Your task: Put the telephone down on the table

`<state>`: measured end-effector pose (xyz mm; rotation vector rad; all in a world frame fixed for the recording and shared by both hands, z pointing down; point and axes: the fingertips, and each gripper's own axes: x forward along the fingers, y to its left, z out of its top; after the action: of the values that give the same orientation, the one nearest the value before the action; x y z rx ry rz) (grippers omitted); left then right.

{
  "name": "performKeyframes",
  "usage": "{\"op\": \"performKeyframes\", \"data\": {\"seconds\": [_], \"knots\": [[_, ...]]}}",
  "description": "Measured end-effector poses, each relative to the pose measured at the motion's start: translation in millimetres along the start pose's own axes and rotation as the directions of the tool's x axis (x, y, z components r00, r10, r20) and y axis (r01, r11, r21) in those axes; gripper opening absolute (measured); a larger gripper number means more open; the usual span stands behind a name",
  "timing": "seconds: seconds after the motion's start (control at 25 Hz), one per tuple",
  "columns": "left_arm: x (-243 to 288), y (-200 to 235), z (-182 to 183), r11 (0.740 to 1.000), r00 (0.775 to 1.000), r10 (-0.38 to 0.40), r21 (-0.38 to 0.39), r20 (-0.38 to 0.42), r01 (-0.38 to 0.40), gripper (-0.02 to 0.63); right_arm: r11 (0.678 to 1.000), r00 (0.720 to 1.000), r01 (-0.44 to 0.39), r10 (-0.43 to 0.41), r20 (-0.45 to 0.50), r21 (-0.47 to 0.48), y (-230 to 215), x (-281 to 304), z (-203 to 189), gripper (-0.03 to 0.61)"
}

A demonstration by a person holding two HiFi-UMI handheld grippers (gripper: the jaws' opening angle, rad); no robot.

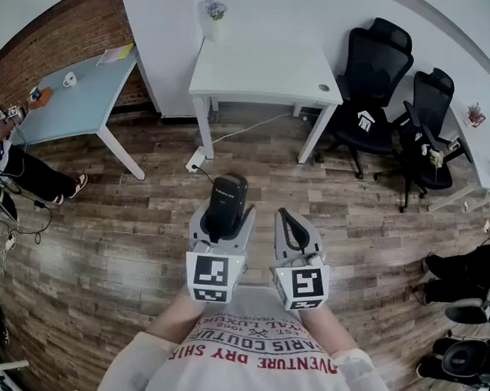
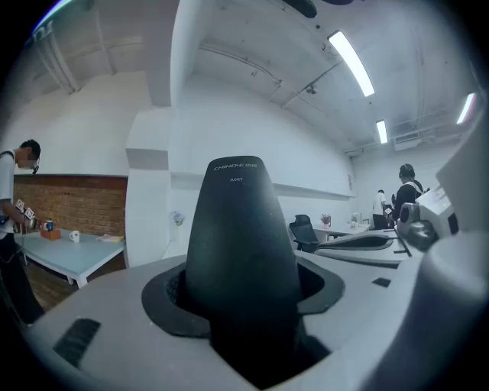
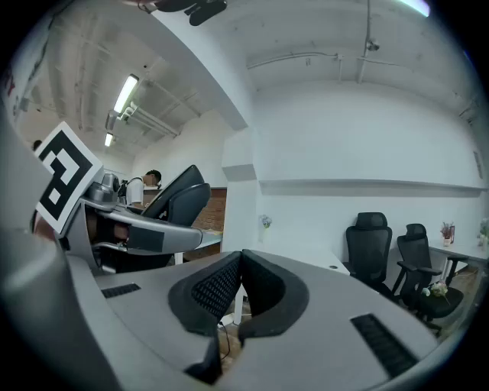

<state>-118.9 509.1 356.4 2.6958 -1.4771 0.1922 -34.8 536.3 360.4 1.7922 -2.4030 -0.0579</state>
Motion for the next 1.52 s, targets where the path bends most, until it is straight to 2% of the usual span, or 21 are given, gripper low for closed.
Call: {"op": "performKeyframes", "data": {"seconds": [0.24, 0.48, 1.0, 1.24, 1.52], "knots": [[4.3, 2.5, -4.5, 1.000, 1.000, 0.001, 0.001, -0.006, -0.001, 0.296, 1.000, 1.000, -0.006, 0.006, -0.008, 0.007, 0.1, 3.0, -9.3, 0.025], [8.8, 12.4, -14.8, 1.000, 1.000, -0.006, -0.017, -0.024, 0.006, 0.295, 0.999, 1.000, 0.024, -0.024, -0.011, 0.038, -1.2, 11.0, -15.4, 0.025], [31.7, 60.2, -41.1, 0.998, 0.997, -0.023, -0.060, -0.071, 0.019, 0.295, 0.996, 0.996, 0.049, -0.044, -0.073, 0.071, 7.1, 53.7, -39.9, 0.025], [75.4, 63.9, -44.4, 0.997, 0.996, -0.018, -0.072, -0.086, 0.012, 0.296, 0.996, 0.995, 0.033, -0.026, -0.091, 0.081, -23.5, 89.9, -52.4, 0.025], [152.4, 69.0, -30.8, 0.996, 0.994, 0.050, -0.070, -0.094, -0.057, 0.296, 0.994, 0.996, -0.029, 0.038, -0.085, 0.107, -88.9, 152.9, -54.0, 0.025]]}}
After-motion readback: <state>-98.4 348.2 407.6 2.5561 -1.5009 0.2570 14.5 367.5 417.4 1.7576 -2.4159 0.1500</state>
